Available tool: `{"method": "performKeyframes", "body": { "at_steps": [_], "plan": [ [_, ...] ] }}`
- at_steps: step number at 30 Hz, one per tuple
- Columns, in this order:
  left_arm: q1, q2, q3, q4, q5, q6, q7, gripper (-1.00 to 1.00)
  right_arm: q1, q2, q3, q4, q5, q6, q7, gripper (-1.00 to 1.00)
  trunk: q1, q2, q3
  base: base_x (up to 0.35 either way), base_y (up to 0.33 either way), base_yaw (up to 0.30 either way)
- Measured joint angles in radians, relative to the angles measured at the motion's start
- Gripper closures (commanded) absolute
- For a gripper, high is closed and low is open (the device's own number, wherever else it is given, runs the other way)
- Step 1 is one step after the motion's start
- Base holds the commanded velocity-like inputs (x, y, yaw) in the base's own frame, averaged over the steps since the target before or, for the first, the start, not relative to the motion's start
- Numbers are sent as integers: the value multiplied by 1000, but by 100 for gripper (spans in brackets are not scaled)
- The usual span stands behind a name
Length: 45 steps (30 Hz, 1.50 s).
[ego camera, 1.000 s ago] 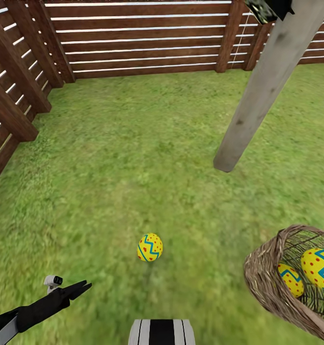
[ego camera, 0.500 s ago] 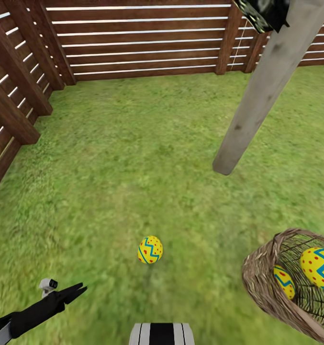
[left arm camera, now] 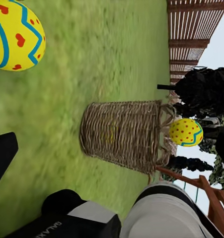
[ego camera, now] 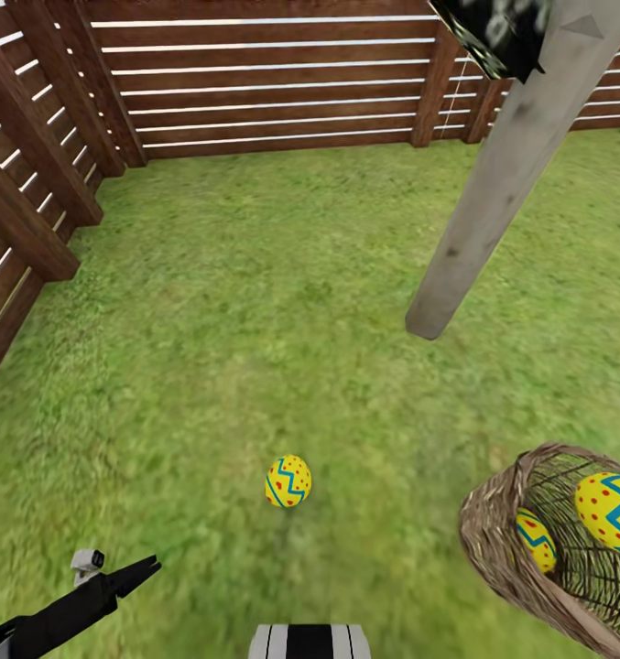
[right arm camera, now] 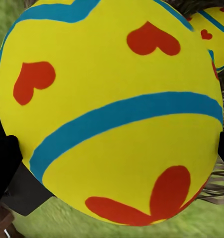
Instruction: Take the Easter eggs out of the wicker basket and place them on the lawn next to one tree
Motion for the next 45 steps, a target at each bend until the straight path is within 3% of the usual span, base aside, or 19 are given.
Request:
{"method": "performKeyframes", "body": {
  "at_steps": [11,16,18,21,24,26,27,30,32,35,39,41,45],
  "plan": [
    [5,0,0,0,-1,-3,0,-100,0,-1,-1,-21,0,0,0,100,-42,77,34,0,0,0],
    [5,-2,-1,0,-2,-4,0,-100,0,-41,-3,-42,-1,0,0,100,-61,112,50,0,0,0],
    [5,-3,-1,0,-3,-5,0,-100,0,-53,-4,-76,-23,1,0,100,-69,126,56,0,0,0],
    [5,-3,-1,0,-3,-5,0,-100,0,-110,-4,-181,-107,42,1,100,-81,147,66,0,0,0],
    [5,-3,-1,0,-3,-5,0,-100,1,-192,-14,-393,-148,133,1,100,-92,168,75,0,0,0],
    [5,-3,-1,0,-3,-5,0,-100,0,-236,-49,-510,-168,201,1,100,-100,182,82,0,0,0],
    [5,-3,-1,0,-3,-5,0,-100,-3,-267,-91,-590,-178,246,1,100,-104,189,85,0,0,0],
    [5,-3,-1,0,-3,-5,0,-100,-1,-318,-172,-741,-185,328,1,100,-111,203,91,0,0,0],
    [5,-4,-1,0,-4,-5,0,-100,1,-337,-221,-840,-187,401,1,100,-111,203,91,0,0,0],
    [5,-5,-1,0,-5,-5,0,-100,3,-342,-281,-952,-189,491,0,100,-111,203,91,0,0,0],
    [5,-6,-1,0,-6,-5,0,-100,6,-330,-294,-998,-190,523,0,100,-111,203,91,0,0,0],
    [5,-15,-2,0,-6,-6,0,-100,7,-295,-295,-1004,-190,524,-1,100,-111,203,91,0,0,0],
    [5,-24,-2,-1,-8,-6,0,-100,5,-182,-296,-996,-190,524,-10,100,-111,203,91,0,0,0]
  ]
}}
